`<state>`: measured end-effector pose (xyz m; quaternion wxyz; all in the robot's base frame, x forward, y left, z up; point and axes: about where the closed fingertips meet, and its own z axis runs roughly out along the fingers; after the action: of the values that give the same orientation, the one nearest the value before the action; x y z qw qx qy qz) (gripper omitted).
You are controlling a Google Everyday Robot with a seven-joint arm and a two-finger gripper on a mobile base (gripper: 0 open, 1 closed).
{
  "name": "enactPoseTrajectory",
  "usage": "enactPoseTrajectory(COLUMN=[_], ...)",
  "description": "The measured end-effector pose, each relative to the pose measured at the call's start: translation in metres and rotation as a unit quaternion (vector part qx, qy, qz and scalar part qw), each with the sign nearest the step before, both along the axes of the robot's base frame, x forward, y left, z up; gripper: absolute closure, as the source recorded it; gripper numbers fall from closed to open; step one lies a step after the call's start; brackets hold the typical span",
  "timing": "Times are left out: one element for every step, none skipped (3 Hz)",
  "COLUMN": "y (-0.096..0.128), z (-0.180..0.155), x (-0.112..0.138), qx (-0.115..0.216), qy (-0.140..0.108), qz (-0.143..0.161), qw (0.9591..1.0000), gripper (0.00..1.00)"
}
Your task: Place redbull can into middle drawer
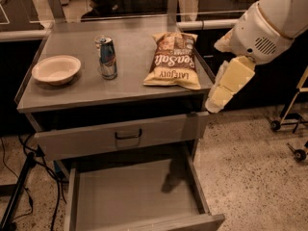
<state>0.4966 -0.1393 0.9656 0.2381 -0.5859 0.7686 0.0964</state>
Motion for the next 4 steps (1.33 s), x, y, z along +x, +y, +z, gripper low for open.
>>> enactPoseTrajectory(y=[0.024, 0.073, 0.073, 0.086], z=[-0.001, 0.003, 0.002, -0.002], x=[0.013, 0.056, 0.056, 0.058], qx=[0.036, 0.065, 0.065, 0.092], qy=[-0.009, -0.032, -0.032, -0.024], qz=[0.0, 0.009, 0.009, 0.005], qw=[0.9993, 0.9973, 0.9973, 0.9954], gripper=[0.0, 0.0, 0.0, 0.0])
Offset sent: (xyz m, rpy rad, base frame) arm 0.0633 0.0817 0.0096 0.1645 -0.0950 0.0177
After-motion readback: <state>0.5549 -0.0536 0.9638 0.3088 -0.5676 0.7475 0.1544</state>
